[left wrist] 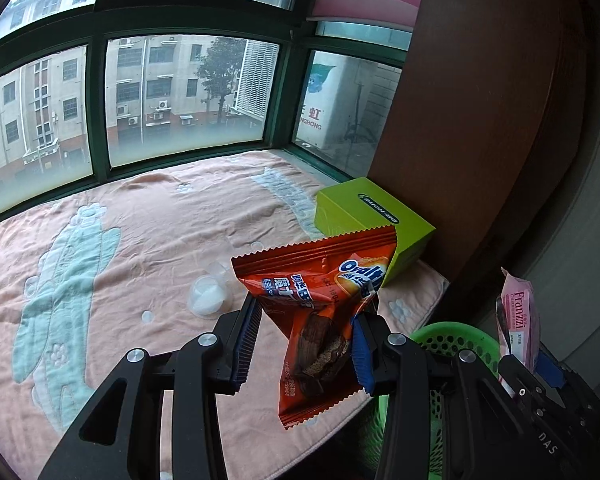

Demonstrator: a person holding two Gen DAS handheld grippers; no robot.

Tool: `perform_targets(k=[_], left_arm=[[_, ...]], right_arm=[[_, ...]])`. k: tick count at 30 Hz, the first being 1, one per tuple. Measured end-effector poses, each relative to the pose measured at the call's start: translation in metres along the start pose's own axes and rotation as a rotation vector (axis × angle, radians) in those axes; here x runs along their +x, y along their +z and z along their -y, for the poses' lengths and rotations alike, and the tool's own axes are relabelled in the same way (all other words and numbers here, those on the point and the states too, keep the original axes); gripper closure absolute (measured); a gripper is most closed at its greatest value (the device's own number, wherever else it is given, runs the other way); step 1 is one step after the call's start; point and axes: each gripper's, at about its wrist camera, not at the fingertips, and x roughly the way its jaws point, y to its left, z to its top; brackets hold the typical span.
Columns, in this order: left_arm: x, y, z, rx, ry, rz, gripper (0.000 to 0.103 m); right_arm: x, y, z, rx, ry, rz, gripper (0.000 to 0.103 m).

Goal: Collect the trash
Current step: 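Lift both wrappers and carry them toward the green wastebasket, then open the right gripper over the basket while the left drops the Ovaltine wrapper in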

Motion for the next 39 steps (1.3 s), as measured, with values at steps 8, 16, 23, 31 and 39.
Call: perform_targets(k=[8,16,23,31,39], left_arm=[[-0.004,-0.004,0.033,0.045,-0.056,-0.003,0.063],[-0.003,-0.008,0.056,0.084,-0.095,-0.013,0.063],[-0.001,-0.012,0.073,0.113,-0.117,-0.025,0.063],[0.007,-0.015,0.092,0.138,-0.158,-0.056,0.063],[0.022,-0.030,0.118,0.182,-0.210,-0.117,0.063]], right_arm=[[-0.005,-0.010,0.031,0.061,-0.062,-0.012,0.038],[-0.007,-0.017,0.052,0.106,-0.083,-0.019,0.028],[-0.011,-0.022,0.064,0.130,-0.098,-0.009,0.019],[-0.028,-0.026,0.083,0.162,-0.133,0.019,0.018],[-0.042,-0.028,0.105,0.212,-0.160,0.051,0.018]])
